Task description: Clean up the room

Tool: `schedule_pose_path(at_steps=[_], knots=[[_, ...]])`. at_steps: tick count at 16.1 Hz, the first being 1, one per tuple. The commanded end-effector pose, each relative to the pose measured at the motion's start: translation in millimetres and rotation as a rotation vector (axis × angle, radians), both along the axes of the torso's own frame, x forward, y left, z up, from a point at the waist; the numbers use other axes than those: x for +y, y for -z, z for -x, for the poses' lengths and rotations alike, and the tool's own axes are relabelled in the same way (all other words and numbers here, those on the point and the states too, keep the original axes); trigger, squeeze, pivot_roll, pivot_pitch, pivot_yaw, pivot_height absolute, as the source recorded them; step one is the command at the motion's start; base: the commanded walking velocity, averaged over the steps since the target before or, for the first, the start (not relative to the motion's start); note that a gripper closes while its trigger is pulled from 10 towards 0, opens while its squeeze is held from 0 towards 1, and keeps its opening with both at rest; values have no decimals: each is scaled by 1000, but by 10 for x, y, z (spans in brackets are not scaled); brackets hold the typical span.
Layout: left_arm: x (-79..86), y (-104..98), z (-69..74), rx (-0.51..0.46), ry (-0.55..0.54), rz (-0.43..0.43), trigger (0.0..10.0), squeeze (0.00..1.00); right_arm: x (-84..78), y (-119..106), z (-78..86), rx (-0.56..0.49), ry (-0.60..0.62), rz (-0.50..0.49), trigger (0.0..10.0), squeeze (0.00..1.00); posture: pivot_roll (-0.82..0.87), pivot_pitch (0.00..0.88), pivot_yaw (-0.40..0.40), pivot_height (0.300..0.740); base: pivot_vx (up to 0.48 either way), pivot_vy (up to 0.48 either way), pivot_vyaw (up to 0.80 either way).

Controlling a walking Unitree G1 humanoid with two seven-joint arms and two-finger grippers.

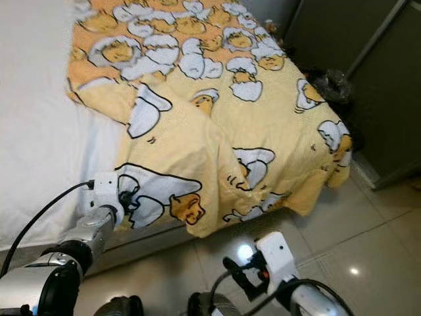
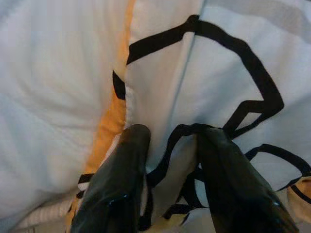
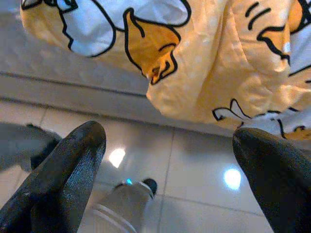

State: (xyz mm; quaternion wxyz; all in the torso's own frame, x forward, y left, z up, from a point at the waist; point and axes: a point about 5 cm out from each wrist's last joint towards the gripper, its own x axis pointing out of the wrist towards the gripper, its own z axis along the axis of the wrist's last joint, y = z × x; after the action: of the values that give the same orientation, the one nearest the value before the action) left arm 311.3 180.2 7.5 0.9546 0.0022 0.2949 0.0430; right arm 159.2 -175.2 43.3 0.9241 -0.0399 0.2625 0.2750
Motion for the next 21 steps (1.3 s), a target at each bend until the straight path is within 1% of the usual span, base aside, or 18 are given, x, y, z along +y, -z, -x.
schedule_pose_path(at_steps=[1, 4, 5, 8, 9, 10, 11, 12, 13, 14, 15, 17, 18, 19, 20, 21], knots=[[-63, 143, 125, 72, 18, 13, 0, 0, -85, -56, 25, 3, 7, 9, 10000, 0, -438, 154, -178, 740, 0, 0, 0], [-60, 150, 136, 61, 9, 25, 0, 0, -195, -124, 48, 1, 14, 34, 10000, 0, -466, 142, -201, 740, 0, 0, 0], [-58, 150, 138, 57, 15, 21, 0, 0, -207, -131, 41, -1, 12, 37, 10000, 0, -461, 134, -201, 740, 0, 0, 0], [-50, 191, 186, 72, 102, -63, 0, 0, -165, -109, -12, -1, -4, 31, 10000, 0, -425, 123, -187, 740, 0, 0, 0], [-48, 232, 232, 88, 139, -98, 0, 0, -140, -97, -26, -1, -8, 26, 10000, 0, -408, 119, -179, 740, 0, 0, 0], [-47, 395, 425, 161, 288, -247, 0, 0, -77, -69, -56, 0, -15, 12, 10000, 0, -385, 115, -166, 740, 0, 0, 0], [-45, 510, 576, 214, 399, -352, 0, 0, -41, -49, -73, 1, -19, 4, 10000, 0, -378, 115, -163, 740, 0, 0, 0], [29, 642, 774, 287, 459, -451, 0, 0, -9, -29, -78, 3, -26, -3, 10000, 0, -364, 113, -154, 740, 0, 0, 0], [93, 738, 943, 336, 503, -507, 0, 0, 8, -15, -82, 5, -27, -7, 10000, 0, -356, 112, -149, 740, 0, 0, 0], [112, 796, 1051, 363, 532, -520, 0, 0, 11, -7, -87, 6, -27, -7, 10000, 0, -350, 114, -145, 740, 0, 0, 0], [134, 891, 1243, 408, 598, -553, 0, 0, 16, 7, -96, 8, -26, -8, 10000, 0, -342, 116, -144, 740, 0, 0, 0], [148, 966, 1411, 451, 658, -588, 0, 0, 23, 22, -100, 11, -28, -9, 10000, 0, -339, 117, -142, 740, 0, 0, 0], [223, 1040, 1615, 515, 682, -629, 0, 0, 37, 40, -105, 13, -31, -10, 10000, 0, -330, 119, -142, 740, 0, 0, 0], [302, 1067, 1722, 554, 677, -661, 0, 0, 48, 49, -114, 13, -33, -11, 10000, 0, -327, 121, -141, 740, 0, 0, 0], [342, 1067, 1745, 563, 668, -673, 0, 0, 53, 51, -120, 13, -34, -13, 10000, 0, -324, 121, -141, 740, 0, 0, 0], [371, 1028, 1673, 507, 600, -641, 0, 0, 66, 59, -141, 11, -33, -15, 10000, 0, -317, 123, -136, 740, 0, 0, 0]])
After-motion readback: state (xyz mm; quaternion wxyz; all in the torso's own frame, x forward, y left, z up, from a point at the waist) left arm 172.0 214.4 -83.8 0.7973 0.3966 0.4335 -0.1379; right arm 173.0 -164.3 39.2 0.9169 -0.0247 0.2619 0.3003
